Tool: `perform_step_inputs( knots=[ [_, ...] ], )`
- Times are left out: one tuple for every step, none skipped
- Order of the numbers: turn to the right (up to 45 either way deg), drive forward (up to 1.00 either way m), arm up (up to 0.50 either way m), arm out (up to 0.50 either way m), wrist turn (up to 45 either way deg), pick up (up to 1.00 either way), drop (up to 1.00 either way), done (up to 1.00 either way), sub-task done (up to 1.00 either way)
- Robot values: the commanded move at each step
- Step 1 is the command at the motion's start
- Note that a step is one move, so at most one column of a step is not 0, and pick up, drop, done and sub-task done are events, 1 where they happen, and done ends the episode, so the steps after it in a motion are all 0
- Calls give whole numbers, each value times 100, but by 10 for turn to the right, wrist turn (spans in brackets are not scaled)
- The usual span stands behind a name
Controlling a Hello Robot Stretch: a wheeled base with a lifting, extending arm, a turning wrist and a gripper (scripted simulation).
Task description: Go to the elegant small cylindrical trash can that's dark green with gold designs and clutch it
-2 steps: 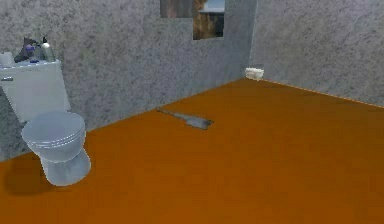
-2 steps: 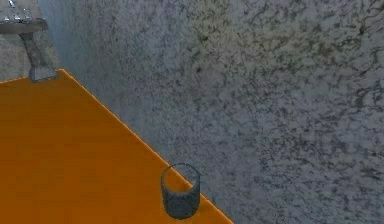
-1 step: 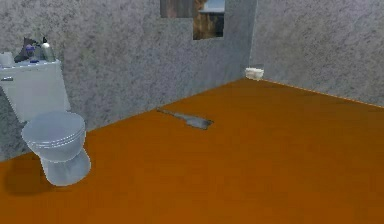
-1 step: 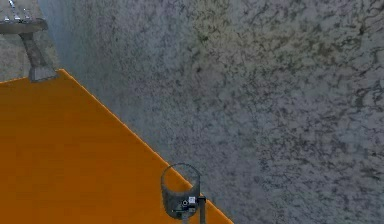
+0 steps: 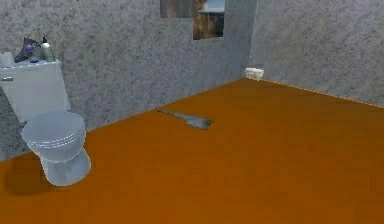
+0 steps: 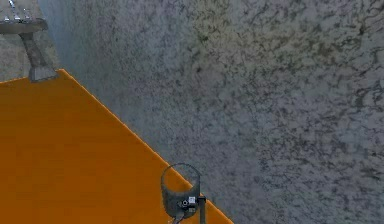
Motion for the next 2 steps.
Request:
perform_step_inputs(
  knots=[
    [0, 0, 0, 0, 450, 0, 0, 0, 0],
    [0, 0, 0, 0, 450, 0, 0, 0, 0]
  ],
)
